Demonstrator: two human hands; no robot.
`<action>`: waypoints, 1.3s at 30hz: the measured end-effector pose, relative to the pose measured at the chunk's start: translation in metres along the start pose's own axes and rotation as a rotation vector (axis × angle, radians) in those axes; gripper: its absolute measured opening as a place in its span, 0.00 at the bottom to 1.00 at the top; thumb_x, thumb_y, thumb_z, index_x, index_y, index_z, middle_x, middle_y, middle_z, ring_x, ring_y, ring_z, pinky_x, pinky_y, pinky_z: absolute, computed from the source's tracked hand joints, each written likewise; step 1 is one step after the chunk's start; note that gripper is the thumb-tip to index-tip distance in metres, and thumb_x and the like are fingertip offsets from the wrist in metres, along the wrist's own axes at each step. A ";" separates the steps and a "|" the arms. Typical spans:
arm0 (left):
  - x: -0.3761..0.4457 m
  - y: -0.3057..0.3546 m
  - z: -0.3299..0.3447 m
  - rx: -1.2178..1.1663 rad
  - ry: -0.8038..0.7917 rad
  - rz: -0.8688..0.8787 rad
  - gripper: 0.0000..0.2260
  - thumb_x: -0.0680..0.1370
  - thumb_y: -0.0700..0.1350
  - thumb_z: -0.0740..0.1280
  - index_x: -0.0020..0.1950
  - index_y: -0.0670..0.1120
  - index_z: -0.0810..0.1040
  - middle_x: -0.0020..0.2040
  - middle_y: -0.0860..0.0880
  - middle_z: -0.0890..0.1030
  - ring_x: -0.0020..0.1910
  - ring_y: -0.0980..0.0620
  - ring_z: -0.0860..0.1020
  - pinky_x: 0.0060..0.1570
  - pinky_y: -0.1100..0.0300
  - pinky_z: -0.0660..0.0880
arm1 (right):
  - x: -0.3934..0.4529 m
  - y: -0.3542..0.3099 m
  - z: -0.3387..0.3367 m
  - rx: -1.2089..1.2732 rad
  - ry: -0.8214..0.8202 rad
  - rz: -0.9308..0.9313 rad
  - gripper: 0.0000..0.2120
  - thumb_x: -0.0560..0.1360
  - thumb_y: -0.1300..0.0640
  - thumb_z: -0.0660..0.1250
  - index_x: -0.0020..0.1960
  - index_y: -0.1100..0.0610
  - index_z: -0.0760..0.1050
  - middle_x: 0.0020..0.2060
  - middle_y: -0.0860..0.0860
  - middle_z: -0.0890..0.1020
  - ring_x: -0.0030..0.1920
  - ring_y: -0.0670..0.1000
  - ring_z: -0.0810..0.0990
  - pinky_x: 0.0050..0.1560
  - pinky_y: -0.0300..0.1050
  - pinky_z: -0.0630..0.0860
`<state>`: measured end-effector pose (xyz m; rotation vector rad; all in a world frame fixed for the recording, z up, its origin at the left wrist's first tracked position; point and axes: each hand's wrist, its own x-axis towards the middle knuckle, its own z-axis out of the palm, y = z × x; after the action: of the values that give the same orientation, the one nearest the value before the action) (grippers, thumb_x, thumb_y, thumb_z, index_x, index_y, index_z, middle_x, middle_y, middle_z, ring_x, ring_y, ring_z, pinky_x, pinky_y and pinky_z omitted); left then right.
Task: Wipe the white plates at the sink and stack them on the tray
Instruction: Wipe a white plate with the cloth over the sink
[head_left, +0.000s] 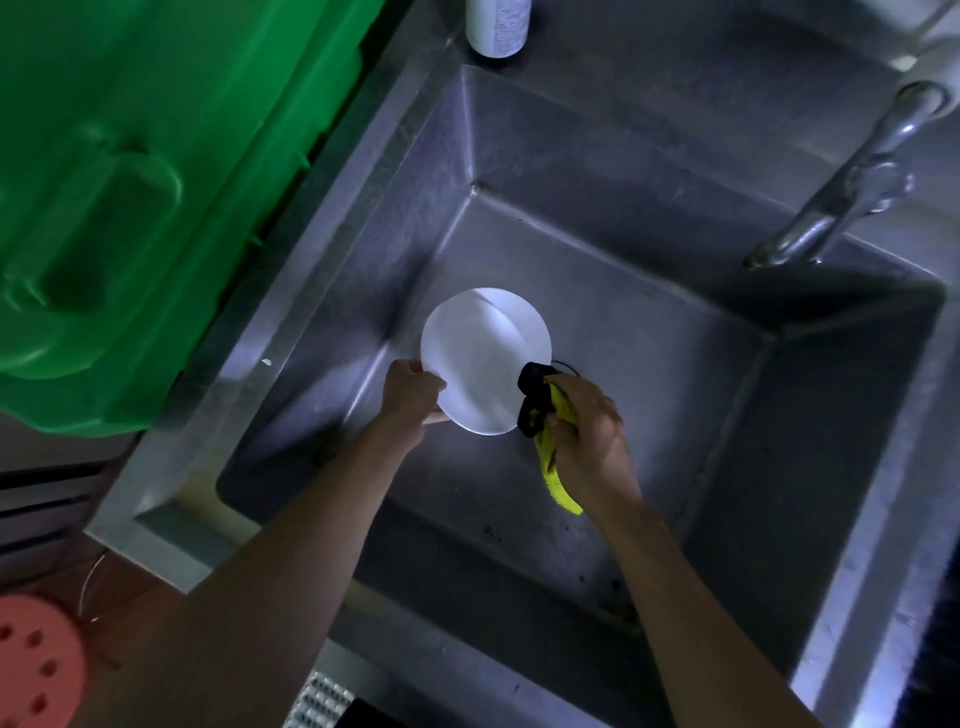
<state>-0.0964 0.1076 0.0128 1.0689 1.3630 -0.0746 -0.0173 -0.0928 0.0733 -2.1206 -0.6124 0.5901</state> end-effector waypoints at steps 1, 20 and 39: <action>-0.006 0.002 0.001 -0.017 -0.026 0.001 0.15 0.76 0.29 0.63 0.60 0.39 0.77 0.62 0.39 0.80 0.60 0.37 0.79 0.34 0.53 0.81 | -0.003 -0.001 -0.002 -0.009 -0.010 0.018 0.25 0.69 0.67 0.62 0.60 0.46 0.77 0.53 0.33 0.78 0.55 0.40 0.76 0.52 0.26 0.67; -0.159 0.027 -0.003 -0.073 -0.422 0.094 0.25 0.66 0.33 0.66 0.60 0.50 0.83 0.57 0.42 0.84 0.56 0.39 0.83 0.47 0.44 0.82 | -0.041 -0.083 -0.063 -0.081 0.019 -0.087 0.21 0.73 0.66 0.65 0.65 0.57 0.78 0.62 0.51 0.81 0.63 0.55 0.75 0.62 0.55 0.74; -0.246 0.063 -0.002 -0.098 -0.649 0.241 0.23 0.72 0.27 0.63 0.67 0.37 0.76 0.55 0.37 0.81 0.53 0.40 0.82 0.47 0.48 0.81 | -0.080 -0.103 -0.105 -0.445 0.028 -0.446 0.23 0.84 0.51 0.55 0.78 0.54 0.64 0.79 0.52 0.64 0.80 0.57 0.57 0.76 0.63 0.57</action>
<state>-0.1283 0.0154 0.2471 1.0009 0.6449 -0.1598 -0.0386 -0.1475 0.2301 -2.2780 -1.2499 0.1821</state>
